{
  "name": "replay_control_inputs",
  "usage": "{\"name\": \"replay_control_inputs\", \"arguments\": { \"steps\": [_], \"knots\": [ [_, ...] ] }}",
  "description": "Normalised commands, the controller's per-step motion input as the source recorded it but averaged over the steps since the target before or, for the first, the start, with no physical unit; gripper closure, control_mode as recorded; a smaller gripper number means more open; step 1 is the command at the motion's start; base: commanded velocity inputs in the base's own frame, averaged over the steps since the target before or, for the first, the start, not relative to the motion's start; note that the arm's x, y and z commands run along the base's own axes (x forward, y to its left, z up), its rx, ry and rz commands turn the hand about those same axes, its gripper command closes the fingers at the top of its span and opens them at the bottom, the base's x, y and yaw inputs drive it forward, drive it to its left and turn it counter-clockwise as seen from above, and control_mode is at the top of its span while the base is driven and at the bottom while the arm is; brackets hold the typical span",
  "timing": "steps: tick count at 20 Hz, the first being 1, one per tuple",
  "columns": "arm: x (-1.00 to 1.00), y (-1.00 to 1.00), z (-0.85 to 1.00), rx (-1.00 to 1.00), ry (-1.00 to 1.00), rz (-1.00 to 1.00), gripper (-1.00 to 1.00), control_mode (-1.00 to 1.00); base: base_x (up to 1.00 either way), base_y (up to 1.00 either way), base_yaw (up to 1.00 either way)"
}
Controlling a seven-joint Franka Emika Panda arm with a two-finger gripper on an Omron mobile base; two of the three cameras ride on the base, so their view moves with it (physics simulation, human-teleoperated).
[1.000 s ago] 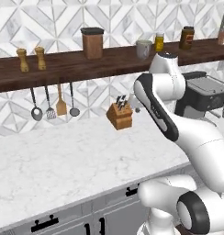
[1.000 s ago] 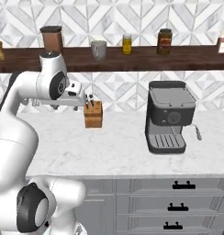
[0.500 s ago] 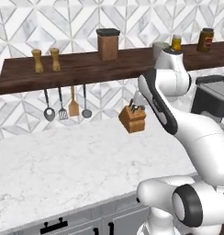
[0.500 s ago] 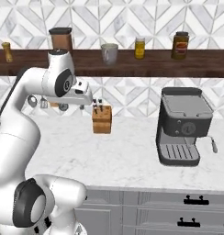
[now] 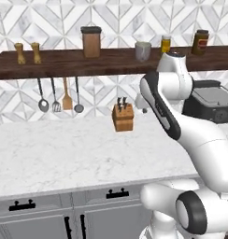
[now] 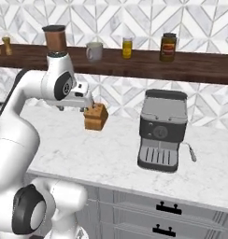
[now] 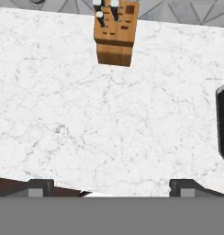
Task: Gather all objects into one cabinet and sort the glasses and bowls to opposite sides.
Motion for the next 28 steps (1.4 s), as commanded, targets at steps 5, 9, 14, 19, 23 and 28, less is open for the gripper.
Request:
{"name": "replay_control_inputs", "arguments": {
  "steps": [5,9,14,19,23,28],
  "knots": [
    [0.00,0.00,0.00,0.00,0.00,0.00,-1.00,1.00,0.84,-0.50,0.10],
    [0.00,0.00,0.00,0.00,0.00,0.00,-1.00,1.00,1.00,0.45,0.00],
    [0.00,0.00,0.00,0.00,0.00,0.00,-1.00,1.00,0.86,0.55,0.00],
    [0.00,0.00,0.00,0.00,0.00,0.00,-1.00,1.00,0.20,0.03,0.00],
    [0.00,0.00,0.00,0.00,0.00,0.00,-1.00,1.00,0.00,0.00,0.00],
    [0.00,0.00,0.00,0.00,0.00,0.00,-1.00,1.00,0.00,0.00,0.00]
  ]
}}
